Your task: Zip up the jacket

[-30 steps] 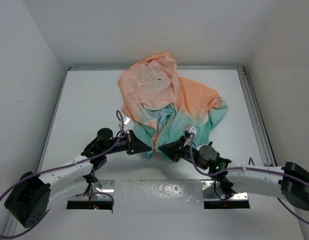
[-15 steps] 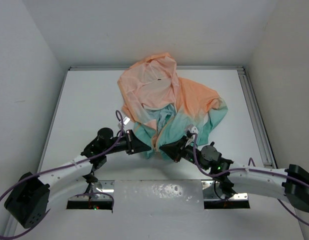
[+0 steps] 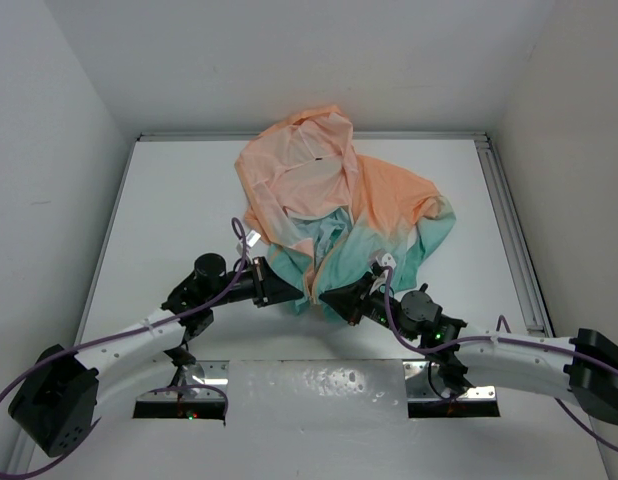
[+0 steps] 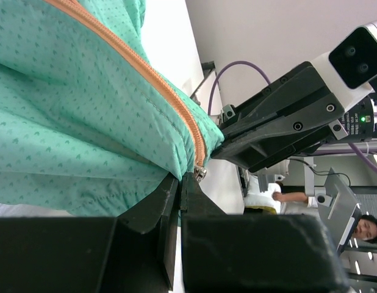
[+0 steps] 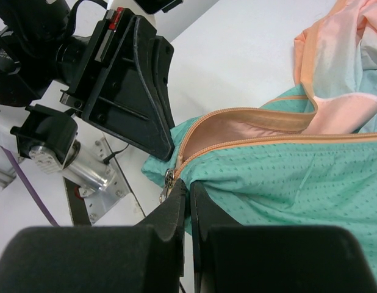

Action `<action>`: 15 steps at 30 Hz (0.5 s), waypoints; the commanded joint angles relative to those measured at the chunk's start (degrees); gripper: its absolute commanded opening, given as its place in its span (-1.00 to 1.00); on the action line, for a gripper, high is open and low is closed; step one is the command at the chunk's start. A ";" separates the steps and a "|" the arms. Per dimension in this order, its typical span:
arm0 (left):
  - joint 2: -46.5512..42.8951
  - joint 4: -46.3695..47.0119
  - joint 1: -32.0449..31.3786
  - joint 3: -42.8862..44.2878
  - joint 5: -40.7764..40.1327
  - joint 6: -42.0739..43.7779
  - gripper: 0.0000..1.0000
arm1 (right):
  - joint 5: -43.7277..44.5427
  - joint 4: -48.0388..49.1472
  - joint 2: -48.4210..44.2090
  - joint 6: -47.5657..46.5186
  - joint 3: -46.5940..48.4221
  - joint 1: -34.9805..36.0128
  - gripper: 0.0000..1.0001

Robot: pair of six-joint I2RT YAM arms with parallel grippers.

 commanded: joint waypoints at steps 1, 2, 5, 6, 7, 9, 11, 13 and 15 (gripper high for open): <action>-1.21 2.44 0.49 1.45 1.38 0.24 -1.00 | 0.75 2.38 -0.41 -0.82 0.71 0.16 -1.00; -1.21 2.44 0.49 1.36 1.38 0.24 -1.00 | 0.84 2.38 -0.41 -0.90 0.71 0.07 -1.00; -1.38 1.92 0.49 1.28 1.47 0.41 -1.00 | 0.84 2.82 -0.32 -0.99 0.71 0.16 -1.00; -1.47 1.83 0.49 1.19 1.47 0.41 -1.00 | 0.93 2.91 -0.41 -0.99 0.71 0.16 -1.00; -1.64 1.92 0.49 1.10 1.47 0.32 -1.00 | 1.27 2.91 -0.50 -1.17 0.80 0.16 -1.00; -1.82 1.92 0.49 1.01 1.47 0.32 -1.00 | 1.36 2.65 -0.50 -1.34 0.97 0.16 -1.00; -2.26 1.74 0.49 1.01 1.47 0.24 -1.00 | 1.37 2.65 -0.41 -1.34 0.97 0.16 -1.00; -2.61 1.57 0.49 1.01 1.38 0.24 -1.00 | 1.37 2.65 -0.41 -1.26 0.80 0.16 -1.00; -2.61 1.22 0.49 1.01 1.29 0.50 -1.00 | 1.37 2.74 -0.50 -1.26 0.71 0.16 -1.00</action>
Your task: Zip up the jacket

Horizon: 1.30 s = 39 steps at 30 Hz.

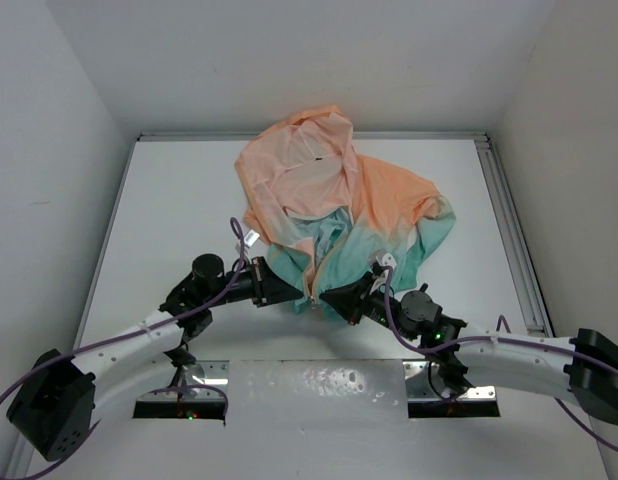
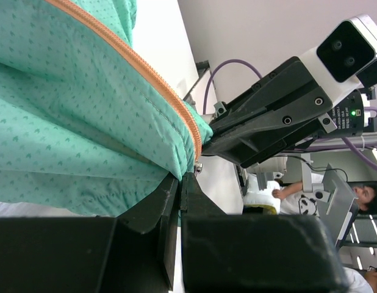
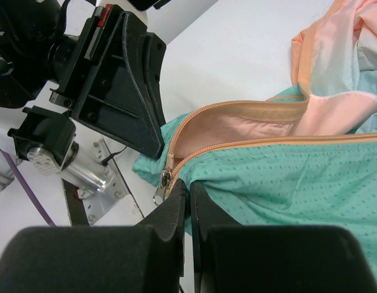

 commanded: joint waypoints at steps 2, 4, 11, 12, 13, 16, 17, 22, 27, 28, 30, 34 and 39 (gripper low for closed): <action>-1.00 1.15 0.49 0.84 0.31 0.56 -1.00 | 0.84 2.65 -0.85 -1.10 0.71 0.07 -1.00; -0.82 1.15 0.49 0.84 0.31 0.57 -1.00 | 0.67 2.56 -1.02 -1.28 0.71 0.16 -1.00; -0.56 1.32 0.49 0.84 0.31 0.57 -1.00 | 0.93 2.38 -1.20 -1.28 0.71 0.07 -1.00; -0.73 1.24 0.49 0.84 0.39 0.65 -1.00 | 1.02 2.38 -1.11 -1.37 0.71 0.16 -1.00; -0.82 1.15 0.49 0.84 0.39 0.65 -1.00 | 1.10 2.47 -1.11 -1.37 0.71 0.07 -1.00; -1.43 0.71 0.49 0.84 0.22 0.65 -1.00 | 1.10 2.38 -0.76 -1.37 0.62 0.07 -1.00; -1.61 0.36 0.49 0.92 -0.22 0.91 -1.00 | 1.02 2.47 -0.76 -1.28 0.62 0.07 -1.00; -1.61 0.09 0.40 1.01 -0.92 1.18 -1.00 | 0.67 1.68 -1.20 -1.37 0.88 0.16 -1.00; -1.52 0.97 0.49 0.92 -0.75 0.83 -1.00 | 0.58 1.77 -1.20 -1.28 0.62 0.16 -1.00; -1.52 0.97 0.49 0.92 -0.75 0.83 -1.00 | 0.58 1.86 -1.20 -1.19 0.62 0.07 -1.00; -1.26 1.15 0.49 0.92 -0.31 0.83 -1.00 | 0.66 1.86 -1.20 -1.19 0.62 0.16 -1.00; -1.08 1.15 0.49 0.75 -0.05 0.92 -1.00 | 0.67 2.03 -1.03 -1.28 0.80 0.07 -1.00; -0.82 1.06 0.49 0.75 0.31 0.92 -1.00 | 0.58 2.30 -0.59 -1.37 1.24 0.16 -1.00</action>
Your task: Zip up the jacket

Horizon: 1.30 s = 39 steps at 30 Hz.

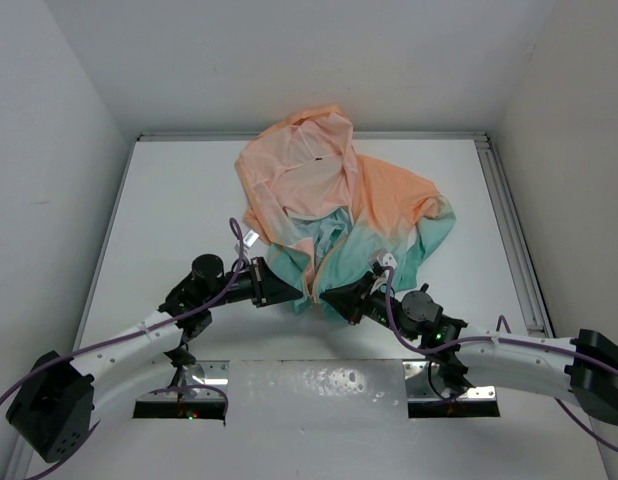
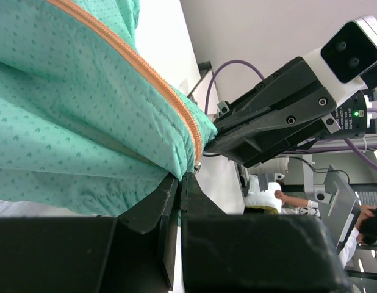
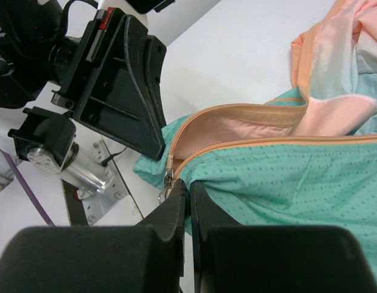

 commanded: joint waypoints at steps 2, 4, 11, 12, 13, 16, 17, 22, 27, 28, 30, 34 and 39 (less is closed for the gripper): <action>-0.03 2.13 0.49 0.75 0.88 0.79 -1.00 | 0.53 2.54 -0.11 -1.00 1.32 0.16 -1.00; -0.03 1.96 0.49 0.84 1.05 0.87 -1.00 | 0.62 2.63 -0.10 -0.99 1.50 0.16 -1.00; -0.03 1.69 0.49 0.57 1.14 0.87 -1.00 | 0.01 3.24 1.30 -0.82 2.38 0.16 -1.00; -0.03 1.60 0.49 0.57 1.14 0.87 -1.00 | 0.09 3.33 1.56 -0.91 2.38 0.16 -1.00; -0.29 1.25 0.49 0.57 0.79 1.05 -1.00 | 0.09 3.42 1.65 -0.91 2.38 0.16 -1.00; -0.56 0.38 0.49 0.66 0.52 1.31 -1.00 | 0.09 3.33 1.65 -0.99 2.64 0.16 -1.00; -0.65 0.20 0.49 0.66 0.44 1.49 -1.00 | 0.18 3.33 1.57 -1.00 2.64 0.07 -1.00; -1.35 -1.21 0.49 0.57 -0.88 1.93 -1.00 | 0.01 3.42 1.39 -1.08 2.82 0.16 -1.00; -2.49 -1.30 0.49 0.66 -2.37 1.76 -1.00 | -0.52 2.89 1.04 -0.91 2.47 0.16 -1.00; -2.41 -0.78 0.49 0.75 -2.38 1.67 -1.00 | -0.61 2.89 1.04 -0.82 2.38 0.16 -1.00; -2.14 0.02 0.49 0.75 -2.29 1.40 -1.00 | -0.61 2.89 0.95 -0.47 1.94 0.07 -1.00; -1.97 0.02 0.49 0.57 -2.55 1.40 -1.00 | -0.61 3.15 0.51 -0.12 1.41 0.07 -1.00; -1.53 0.37 0.49 -0.04 -2.38 1.05 -1.00 | -0.52 2.89 0.16 -0.47 1.68 0.07 -1.00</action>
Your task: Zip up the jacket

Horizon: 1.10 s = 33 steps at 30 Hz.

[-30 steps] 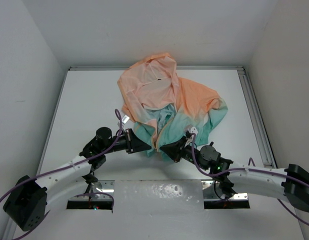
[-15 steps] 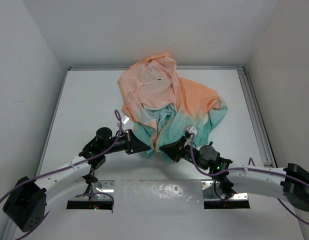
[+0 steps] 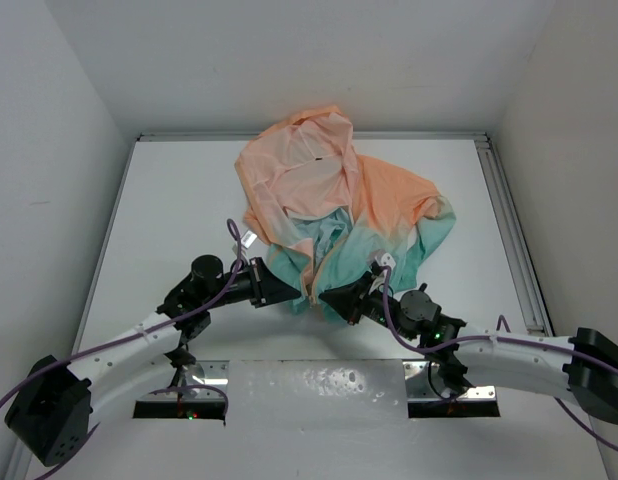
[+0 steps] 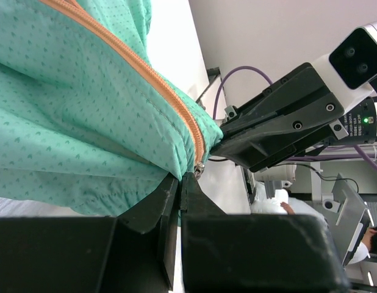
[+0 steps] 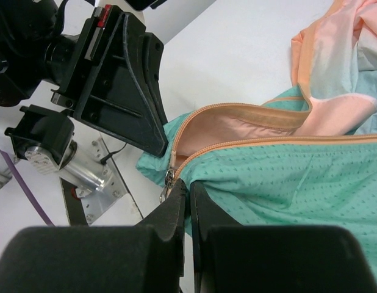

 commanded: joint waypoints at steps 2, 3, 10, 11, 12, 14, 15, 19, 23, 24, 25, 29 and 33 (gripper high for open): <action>-0.04 2.93 0.49 0.09 -0.15 0.09 -1.00 | -0.26 2.91 -0.67 -0.58 1.52 0.16 -1.00; 0.05 3.02 0.49 0.18 0.03 0.09 -1.00 | -0.26 2.91 -0.58 -0.58 1.61 0.07 -1.00; -0.04 3.63 0.49 -0.17 0.82 0.00 -1.00 | -0.26 3.44 0.65 -0.58 1.96 0.16 -1.00; 0.05 3.63 0.40 -0.17 0.99 0.00 -1.00 | -0.17 3.44 0.73 -0.66 2.05 0.07 -1.00; -0.04 3.81 0.49 -0.35 1.08 -0.09 -1.00 | -0.26 3.35 0.74 -0.67 2.14 0.16 -1.00; -0.04 3.89 0.49 -0.44 1.17 -0.09 -1.00 | -0.26 3.26 0.82 -0.75 2.40 0.16 -1.00; -0.04 3.81 0.49 -0.44 1.26 -0.09 -1.00 | -0.26 3.26 0.82 -0.75 2.40 0.07 -1.00; -0.21 3.54 0.49 -0.70 0.82 -0.09 -1.00 | -0.43 3.35 0.47 -0.75 2.40 0.16 -1.00; -0.48 3.54 0.49 -0.70 0.38 -0.09 -1.00 | -0.35 3.17 0.03 -0.58 2.14 0.07 -1.00; -0.39 3.63 0.49 -0.70 0.29 -0.26 -1.00 | -0.61 3.17 0.12 -0.49 2.14 0.07 -1.00; -0.39 3.89 0.49 -0.70 0.29 -0.26 -1.00 | -0.61 3.17 0.12 -0.40 2.14 0.07 -1.00; -0.30 4.25 0.49 -0.88 0.12 -0.44 -1.00 | -0.78 3.17 0.30 -0.14 2.05 0.16 -1.00; -0.04 4.69 0.49 -1.14 0.20 -0.61 -1.00 | -0.96 3.18 0.38 -0.14 2.05 0.16 -1.00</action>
